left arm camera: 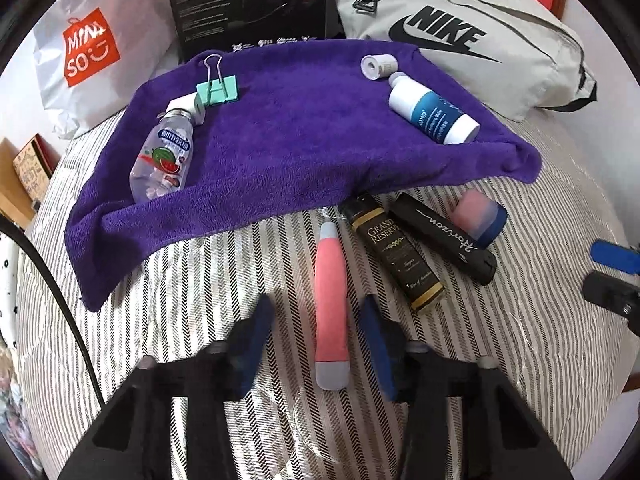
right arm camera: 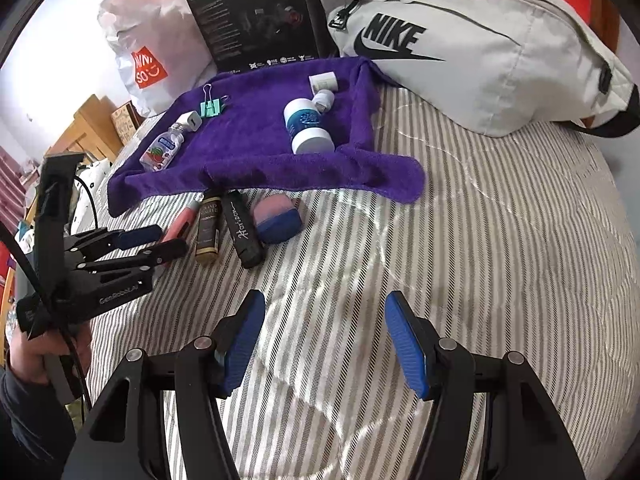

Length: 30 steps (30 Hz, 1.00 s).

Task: Organize rigid objects
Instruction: 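Grasp the pink tube with left tool while right grasps pink-blue round container, then place the pink tube on the towel with left tool while right places container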

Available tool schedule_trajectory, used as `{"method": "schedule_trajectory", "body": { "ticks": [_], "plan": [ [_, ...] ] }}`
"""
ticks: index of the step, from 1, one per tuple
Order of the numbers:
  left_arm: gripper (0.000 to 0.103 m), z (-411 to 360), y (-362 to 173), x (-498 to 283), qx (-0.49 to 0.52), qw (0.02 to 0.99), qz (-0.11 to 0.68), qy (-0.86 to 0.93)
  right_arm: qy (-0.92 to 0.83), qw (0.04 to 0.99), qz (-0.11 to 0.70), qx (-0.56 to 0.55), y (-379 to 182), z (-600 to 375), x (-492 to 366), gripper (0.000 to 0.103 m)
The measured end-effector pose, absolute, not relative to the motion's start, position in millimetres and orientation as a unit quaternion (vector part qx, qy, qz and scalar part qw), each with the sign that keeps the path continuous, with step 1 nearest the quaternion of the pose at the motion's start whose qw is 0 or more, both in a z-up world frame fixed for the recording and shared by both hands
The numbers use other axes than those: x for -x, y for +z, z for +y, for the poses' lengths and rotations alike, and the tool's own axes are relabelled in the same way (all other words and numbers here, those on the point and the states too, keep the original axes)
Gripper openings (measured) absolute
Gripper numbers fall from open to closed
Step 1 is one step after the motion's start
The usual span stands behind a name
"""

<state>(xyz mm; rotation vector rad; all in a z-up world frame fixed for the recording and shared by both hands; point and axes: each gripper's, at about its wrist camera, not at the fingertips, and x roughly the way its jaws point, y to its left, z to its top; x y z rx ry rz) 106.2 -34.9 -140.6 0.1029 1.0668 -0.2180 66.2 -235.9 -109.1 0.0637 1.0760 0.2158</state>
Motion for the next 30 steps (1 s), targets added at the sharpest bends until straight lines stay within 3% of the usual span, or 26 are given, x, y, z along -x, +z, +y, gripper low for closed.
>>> {"method": "schedule_trajectory", "body": {
  "ticks": [1,15,19,23,30],
  "plan": [
    [0.015,-33.2,-139.7,-104.9,-0.045,0.854,0.507,-0.106,0.108,0.854,0.509,-0.03,-110.9,-233.1,-69.8,0.062],
    [0.015,-11.0,-141.4,-93.1,-0.005,0.849,0.513,-0.124,0.131,0.851,0.508,0.02,-135.5,-191.5,-127.1,0.062],
    [0.015,-11.6,-141.5,-94.9,-0.011,0.847,0.516,-0.127,0.138,0.851,0.504,0.054,-139.7,-180.3,-130.9,0.057],
    [0.015,-8.0,-141.6,-96.0,0.0,0.847,0.516,-0.132,0.126,0.845,0.515,0.069,-142.5,-183.8,-137.3,0.044],
    [0.015,-3.6,-141.4,-97.5,0.014,0.844,0.516,-0.142,0.122,0.842,0.516,0.103,-148.1,-182.2,-143.8,0.042]
  ]
}}
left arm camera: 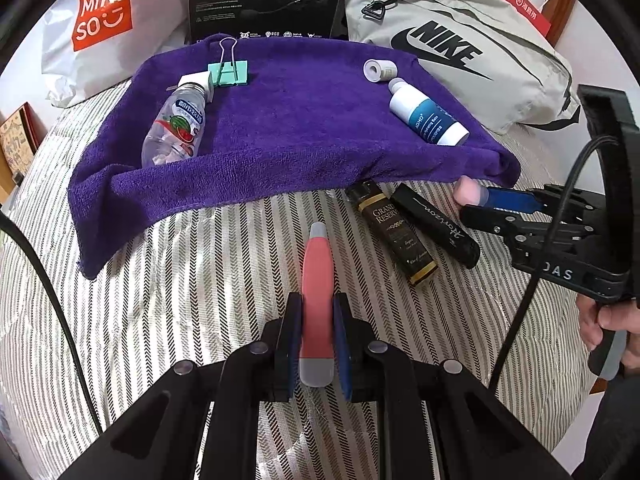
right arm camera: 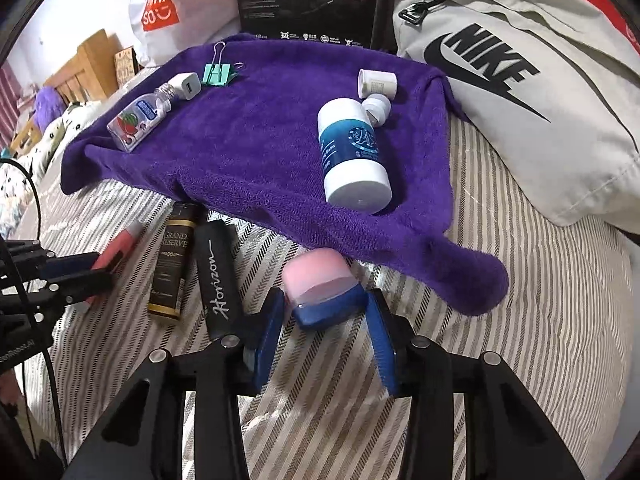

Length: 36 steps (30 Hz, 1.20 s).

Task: Organize rigid objects
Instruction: 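Place the pink tube on the towel with left tool while right places container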

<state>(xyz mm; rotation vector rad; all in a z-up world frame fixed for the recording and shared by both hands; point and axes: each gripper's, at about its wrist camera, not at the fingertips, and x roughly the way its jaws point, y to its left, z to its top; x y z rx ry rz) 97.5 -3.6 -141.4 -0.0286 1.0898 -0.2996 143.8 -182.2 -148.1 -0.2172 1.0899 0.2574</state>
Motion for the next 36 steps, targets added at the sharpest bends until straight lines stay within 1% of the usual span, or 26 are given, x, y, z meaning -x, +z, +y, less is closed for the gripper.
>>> {"method": "schedule_trajectory", "body": {
  "ticks": [5,10,17,27,36],
  "plan": [
    [0.016,-4.6,-141.0,-97.0,0.011,0.844,0.517,-0.142,0.129,0.841,0.512,0.115,-147.9,-178.2,-144.3,0.041],
    [0.016,-4.6,-140.5,-95.2,0.0,0.845,0.518,-0.135,0.138,0.835,0.524,0.098,-145.2,-187.7,-133.5,0.041],
    [0.015,-10.6,-140.7,-96.1,-0.013,0.851,0.509,-0.127,0.138,0.838,0.521,0.085,-148.4,-189.4,-129.5,0.041],
    [0.015,22.2,-126.7,-86.2,0.036,0.853,0.503,-0.135,0.146,0.844,0.515,0.047,-130.8,-202.8,-114.8,0.041],
    [0.015,31.6,-113.0,-87.3,0.042,0.858,0.493,-0.138,0.155,0.847,0.507,0.035,-121.1,-203.4,-107.5,0.041]
  ]
}}
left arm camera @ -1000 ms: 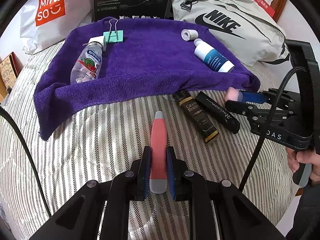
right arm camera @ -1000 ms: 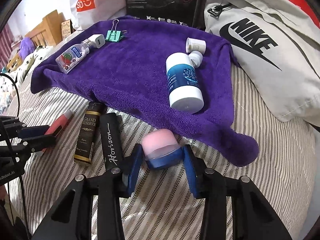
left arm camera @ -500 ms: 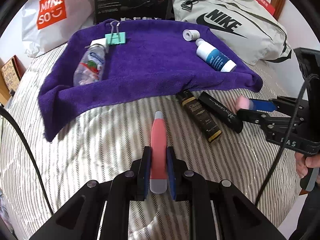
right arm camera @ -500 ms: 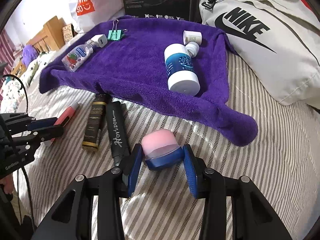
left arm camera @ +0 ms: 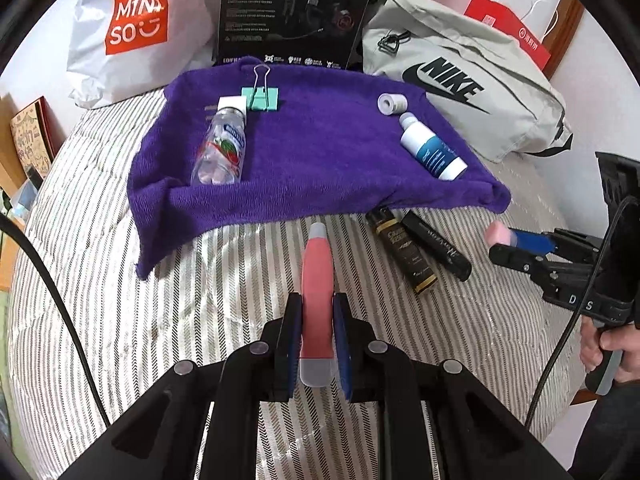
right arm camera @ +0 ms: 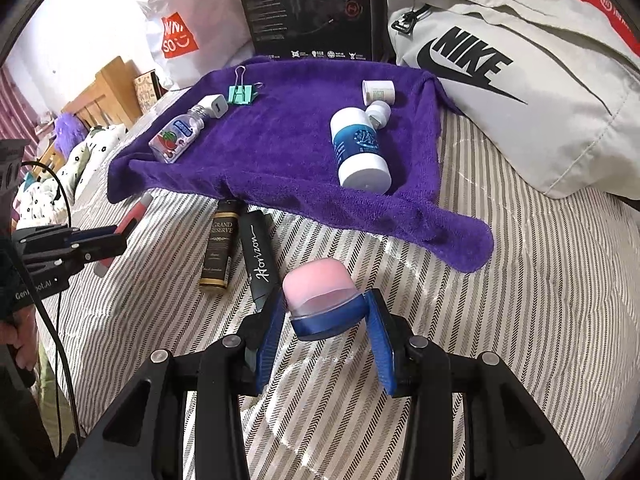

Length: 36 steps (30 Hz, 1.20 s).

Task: Organize rigid objects
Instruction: 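Place the pink tube on the towel with left tool while right places container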

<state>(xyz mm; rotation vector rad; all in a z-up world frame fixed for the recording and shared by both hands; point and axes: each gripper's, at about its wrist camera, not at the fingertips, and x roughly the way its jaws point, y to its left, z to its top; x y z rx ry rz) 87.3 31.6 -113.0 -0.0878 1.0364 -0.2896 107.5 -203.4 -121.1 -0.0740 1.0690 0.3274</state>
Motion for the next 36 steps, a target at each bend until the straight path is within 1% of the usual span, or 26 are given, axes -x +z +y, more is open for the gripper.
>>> {"method": "schedule_trajectory", "body": {
  "ticks": [10,22,27,36],
  "plan": [
    [0.015,35.4,-95.2,-97.8,0.04,0.867,0.478,-0.136,0.165,0.856,0.49,0.024,-102.2,-201.9,-116.7,0.041],
    [0.015,41.5,-82.7,-138.6,0.033,0.874,0.467,-0.131,0.17,0.86,0.48,0.021,-88.0,-188.9,-155.9,0.041],
    [0.015,42.0,-83.1,-160.1,0.032,0.874,0.468,-0.13,0.171,0.858,0.484,0.013,-91.9,-180.5,-179.2,0.041],
    [0.015,41.6,-90.3,-193.4,0.036,0.868,0.477,-0.132,0.177,0.836,0.519,0.023,-121.8,-157.1,-211.0,0.041]
  ]
}}
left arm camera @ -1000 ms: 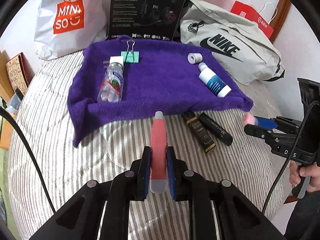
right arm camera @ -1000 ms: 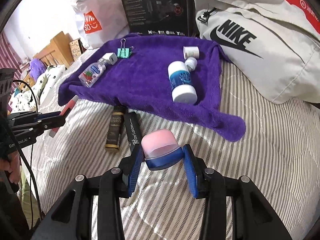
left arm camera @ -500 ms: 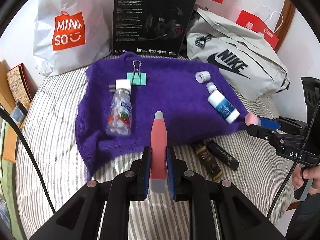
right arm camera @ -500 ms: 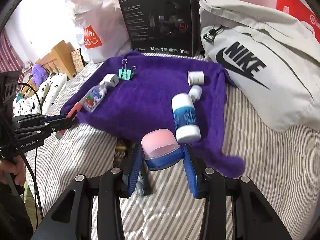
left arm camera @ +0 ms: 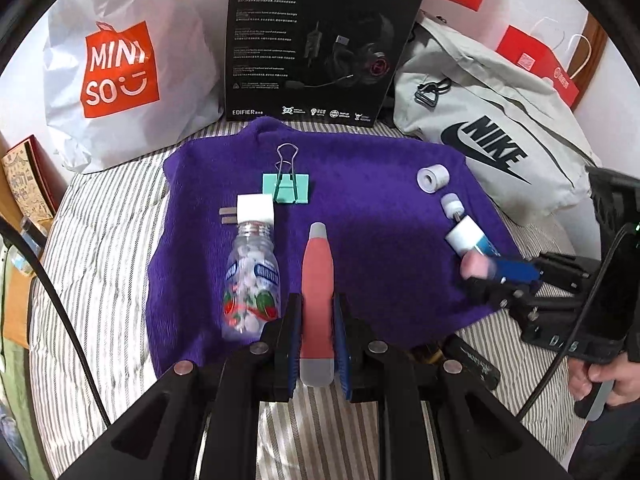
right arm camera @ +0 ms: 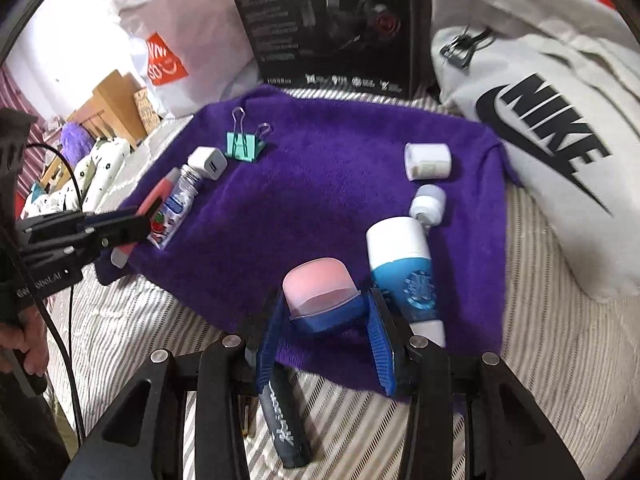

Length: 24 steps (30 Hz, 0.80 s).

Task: Organize rigid objects
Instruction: 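Place the pink tube on the towel with left tool while right places container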

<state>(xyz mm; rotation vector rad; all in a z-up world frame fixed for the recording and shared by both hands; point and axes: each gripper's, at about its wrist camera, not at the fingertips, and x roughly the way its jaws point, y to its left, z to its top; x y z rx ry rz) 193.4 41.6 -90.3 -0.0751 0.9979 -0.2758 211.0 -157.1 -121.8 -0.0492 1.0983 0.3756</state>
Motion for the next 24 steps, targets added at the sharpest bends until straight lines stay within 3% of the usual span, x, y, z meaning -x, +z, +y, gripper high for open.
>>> {"method": "schedule_trajectory", "body": {
  "ticks": [19,24],
  "plan": [
    [0.015,22.7,-112.6,-239.1,0.024,0.855,0.501,-0.13,0.177,0.82,0.54,0.067,-141.5,-139.4,-227.8,0.042],
    [0.015,18.6,-122.0,-248.8,0.009,0.852,0.511,-0.115,0.186,0.817,0.541,0.066,-140.3,-140.4,-227.3,0.047]
  ]
}}
